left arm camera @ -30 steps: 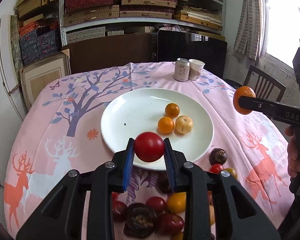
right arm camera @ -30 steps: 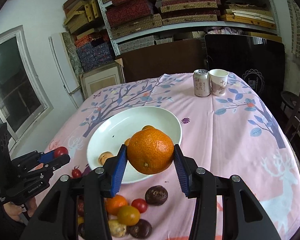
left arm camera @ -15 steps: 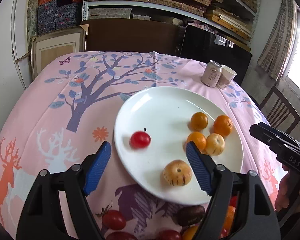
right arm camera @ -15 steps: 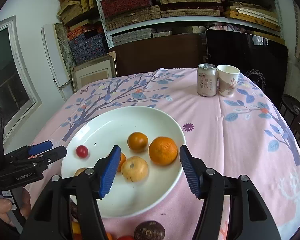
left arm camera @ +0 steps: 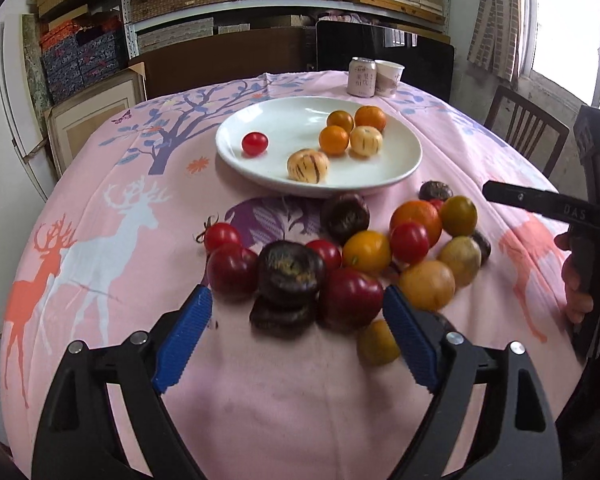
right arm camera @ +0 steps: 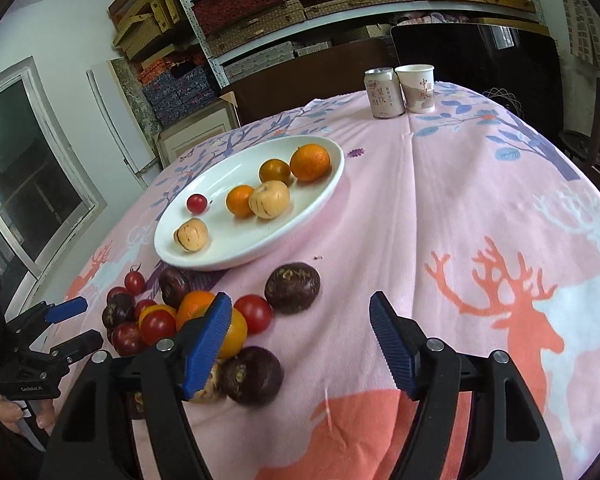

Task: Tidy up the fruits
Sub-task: 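Grasp a dark passion fruit with the left gripper while the right grasps a yellow fruit, then place the passion fruit and yellow fruit on the plate, opening both grippers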

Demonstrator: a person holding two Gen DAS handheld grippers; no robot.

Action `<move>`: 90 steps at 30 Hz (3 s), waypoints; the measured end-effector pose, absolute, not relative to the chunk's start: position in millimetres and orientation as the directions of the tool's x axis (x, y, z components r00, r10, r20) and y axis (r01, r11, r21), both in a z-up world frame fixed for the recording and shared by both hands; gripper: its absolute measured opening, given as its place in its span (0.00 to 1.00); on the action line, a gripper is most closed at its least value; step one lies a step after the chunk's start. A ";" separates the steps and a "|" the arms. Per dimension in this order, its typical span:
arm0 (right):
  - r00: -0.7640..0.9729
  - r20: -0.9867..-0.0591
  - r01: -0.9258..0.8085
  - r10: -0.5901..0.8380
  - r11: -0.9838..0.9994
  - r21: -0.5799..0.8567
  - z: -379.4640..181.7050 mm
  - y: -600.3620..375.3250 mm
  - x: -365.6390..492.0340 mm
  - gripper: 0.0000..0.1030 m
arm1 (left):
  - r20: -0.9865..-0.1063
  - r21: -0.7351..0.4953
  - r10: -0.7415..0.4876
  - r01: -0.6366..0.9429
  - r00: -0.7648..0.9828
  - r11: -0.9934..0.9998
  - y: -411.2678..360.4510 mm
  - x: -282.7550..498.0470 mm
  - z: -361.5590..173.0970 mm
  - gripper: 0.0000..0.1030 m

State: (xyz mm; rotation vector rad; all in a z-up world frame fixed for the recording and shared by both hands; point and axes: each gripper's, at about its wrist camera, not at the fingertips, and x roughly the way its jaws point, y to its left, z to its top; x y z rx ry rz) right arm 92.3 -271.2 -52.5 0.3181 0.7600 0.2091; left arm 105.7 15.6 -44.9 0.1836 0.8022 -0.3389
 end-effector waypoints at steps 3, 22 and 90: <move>0.711 -0.626 -0.050 0.321 0.910 0.411 -55.8 -281.1 88.2 0.71 | -0.733 0.049 -0.193 0.334 0.652 0.941 22.8 100.3 -52.5 0.81; 0.681 -0.652 -0.043 0.334 0.907 0.419 -63.7 -283.0 86.3 0.71 | -0.732 0.045 -0.193 0.329 0.654 0.943 8.5 140.7 -54.9 0.53; 0.770 -0.557 -0.195 0.312 0.946 0.261 58.8 -229.7 180.7 0.36 | -0.601 -0.164 -0.372 0.346 0.708 0.924 11.2 229.7 31.3 0.33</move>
